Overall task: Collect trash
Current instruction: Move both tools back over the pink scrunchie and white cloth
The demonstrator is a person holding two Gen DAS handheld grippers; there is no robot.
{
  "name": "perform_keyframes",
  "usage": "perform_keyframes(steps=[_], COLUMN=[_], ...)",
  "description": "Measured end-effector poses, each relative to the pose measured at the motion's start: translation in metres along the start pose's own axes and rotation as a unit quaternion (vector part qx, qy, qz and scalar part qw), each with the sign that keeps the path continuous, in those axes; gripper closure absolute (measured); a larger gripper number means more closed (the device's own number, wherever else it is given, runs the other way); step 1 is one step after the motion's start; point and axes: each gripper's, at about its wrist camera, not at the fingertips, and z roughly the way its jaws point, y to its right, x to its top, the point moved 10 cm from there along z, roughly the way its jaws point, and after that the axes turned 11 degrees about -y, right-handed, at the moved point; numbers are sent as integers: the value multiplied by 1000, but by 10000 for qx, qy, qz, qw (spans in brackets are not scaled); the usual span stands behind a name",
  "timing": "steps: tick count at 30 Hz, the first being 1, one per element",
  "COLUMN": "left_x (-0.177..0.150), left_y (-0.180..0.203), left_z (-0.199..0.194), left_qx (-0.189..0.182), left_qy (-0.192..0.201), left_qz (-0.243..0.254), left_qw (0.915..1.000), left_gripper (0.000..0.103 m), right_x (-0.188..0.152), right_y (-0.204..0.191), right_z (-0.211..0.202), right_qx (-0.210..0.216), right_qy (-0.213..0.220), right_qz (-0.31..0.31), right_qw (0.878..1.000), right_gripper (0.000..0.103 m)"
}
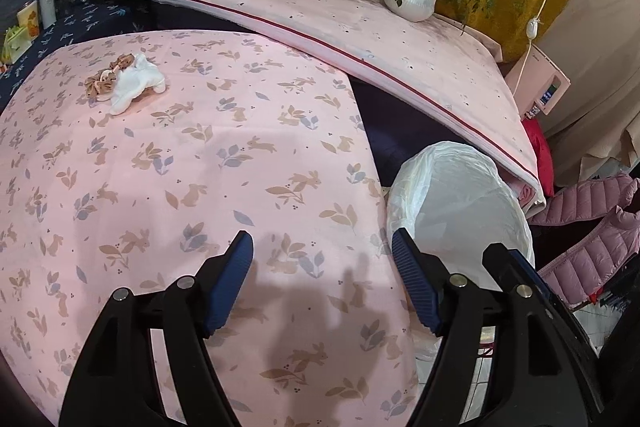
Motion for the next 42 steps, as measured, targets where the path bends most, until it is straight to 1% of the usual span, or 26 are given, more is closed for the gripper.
perform_keyframes(steps=[4, 16, 17, 18, 20, 24, 25, 26, 34, 40, 42], left_x=[2, 5, 5, 6, 6, 8, 9, 9, 17, 36, 45], left_y=[-16, -62, -67, -72, -83, -108, -116, -123, -178, -223, -237], left_z=[-4, -10, -11, -12, -14, -17, -18, -19, -27, -32, -34], left_qx=[69, 235, 280, 314, 405, 629, 685, 725, 1002, 1263, 1318], left_qy=[53, 132, 145, 157, 186, 264, 278, 302, 399, 448, 477], left_qz=[-118, -453, -482, -507, -570, -703, -763, -823, -1140, -1239, -1294], left_qw=[9999, 9986, 9983, 9981, 9974, 9952, 9943, 9935, 9876, 9832, 9816], left_gripper=[32, 31, 30, 29, 24, 21, 18, 18, 18, 15, 14], right_x=[-3, -10, -10, -11, -12, -16, -17, -19, -23, -16, -13], right_y=[-14, -55, -59, -62, -70, -87, -92, -97, -141, -178, -190], right_z=[3, 14, 15, 15, 17, 24, 26, 29, 53, 76, 86], right_qx=[29, 72, 77, 80, 101, 142, 158, 172, 346, 498, 573], right_qy=[-42, -171, -178, -185, -188, -275, -301, -327, -547, -675, -727], right_qz=[-122, -447, -486, -519, -571, -709, -745, -790, -1021, -1180, -1202], right_qw=[9999, 9988, 9986, 9984, 9981, 9970, 9966, 9962, 9927, 9895, 9884], right_gripper=[68, 68, 66, 61, 58, 58, 58, 58, 58, 58, 56])
